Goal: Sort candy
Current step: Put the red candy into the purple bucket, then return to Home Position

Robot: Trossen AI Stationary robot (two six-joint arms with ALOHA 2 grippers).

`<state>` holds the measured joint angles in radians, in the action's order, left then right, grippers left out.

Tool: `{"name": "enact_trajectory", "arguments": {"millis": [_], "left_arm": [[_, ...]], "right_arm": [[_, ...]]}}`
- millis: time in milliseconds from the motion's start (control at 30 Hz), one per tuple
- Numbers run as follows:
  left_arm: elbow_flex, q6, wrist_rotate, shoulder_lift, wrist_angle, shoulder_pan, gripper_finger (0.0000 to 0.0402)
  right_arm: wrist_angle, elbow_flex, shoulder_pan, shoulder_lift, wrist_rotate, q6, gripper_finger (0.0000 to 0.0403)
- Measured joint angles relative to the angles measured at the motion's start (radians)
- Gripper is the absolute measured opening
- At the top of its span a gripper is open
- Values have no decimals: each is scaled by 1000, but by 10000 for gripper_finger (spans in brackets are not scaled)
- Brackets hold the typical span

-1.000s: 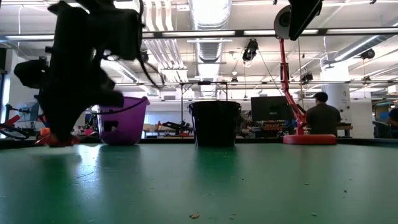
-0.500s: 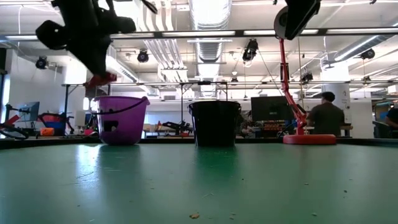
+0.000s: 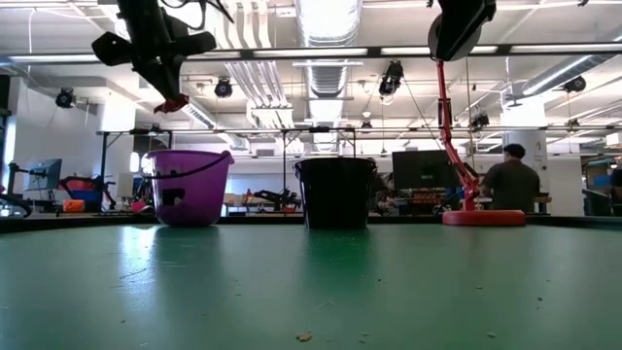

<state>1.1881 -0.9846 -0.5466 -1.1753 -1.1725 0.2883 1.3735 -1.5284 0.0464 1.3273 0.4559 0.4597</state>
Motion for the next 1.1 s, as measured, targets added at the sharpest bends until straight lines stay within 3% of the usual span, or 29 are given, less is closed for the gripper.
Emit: {"name": "enact_trajectory", "arguments": {"millis": [233, 400, 600, 1100], "left_arm": [[47, 208, 74, -29, 22, 226, 0], [32, 333, 150, -49, 149, 319, 0], [29, 437, 199, -85, 273, 345, 3], [34, 481, 194, -96, 252, 355, 95]], "right_arm": [[0, 0, -26, 0, 0, -6, 178], [0, 0, -33, 0, 20, -8, 178], [0, 0, -33, 0, 19, -7, 178], [0, 0, -32, 0, 16, 12, 178]]}}
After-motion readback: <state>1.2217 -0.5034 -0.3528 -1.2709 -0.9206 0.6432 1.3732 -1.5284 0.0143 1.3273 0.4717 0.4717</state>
